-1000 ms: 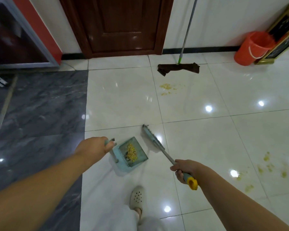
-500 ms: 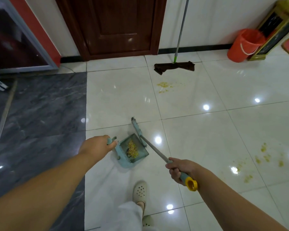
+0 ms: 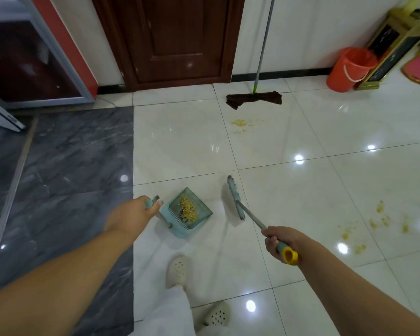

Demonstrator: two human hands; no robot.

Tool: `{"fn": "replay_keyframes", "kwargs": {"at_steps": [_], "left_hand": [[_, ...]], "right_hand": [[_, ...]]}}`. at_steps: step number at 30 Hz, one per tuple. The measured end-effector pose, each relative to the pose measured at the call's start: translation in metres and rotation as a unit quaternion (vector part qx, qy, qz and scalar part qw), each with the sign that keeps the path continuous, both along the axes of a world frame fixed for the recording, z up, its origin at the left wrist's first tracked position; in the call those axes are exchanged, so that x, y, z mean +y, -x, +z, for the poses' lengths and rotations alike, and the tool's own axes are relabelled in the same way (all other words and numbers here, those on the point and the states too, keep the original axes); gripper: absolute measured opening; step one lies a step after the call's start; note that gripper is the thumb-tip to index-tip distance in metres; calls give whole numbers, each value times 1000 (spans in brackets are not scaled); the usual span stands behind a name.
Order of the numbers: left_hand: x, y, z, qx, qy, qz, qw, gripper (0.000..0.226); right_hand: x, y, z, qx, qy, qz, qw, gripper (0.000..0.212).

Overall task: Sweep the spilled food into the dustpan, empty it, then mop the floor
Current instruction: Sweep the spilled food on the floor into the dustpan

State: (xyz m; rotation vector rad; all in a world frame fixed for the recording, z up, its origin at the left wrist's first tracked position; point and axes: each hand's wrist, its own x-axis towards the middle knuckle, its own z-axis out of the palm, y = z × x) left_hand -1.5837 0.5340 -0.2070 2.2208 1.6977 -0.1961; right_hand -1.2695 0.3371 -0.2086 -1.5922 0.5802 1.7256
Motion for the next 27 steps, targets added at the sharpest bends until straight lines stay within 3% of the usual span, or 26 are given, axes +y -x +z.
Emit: {"fn": "replay_keyframes", "kwargs": {"at_steps": [12,23,27], "left_hand": [[70,45,-13,-52,39,0,998,49],[223,124,-14,-88,85,-79,989,47],[262,147,-13,-64,77,-102,990,44]], "right_hand": [[34,45,-10,-23,37,-86,995,22],[216,177,-38,-39,51,-156,986,15],[279,207,-44,-51,41,-171,983,16]]}}
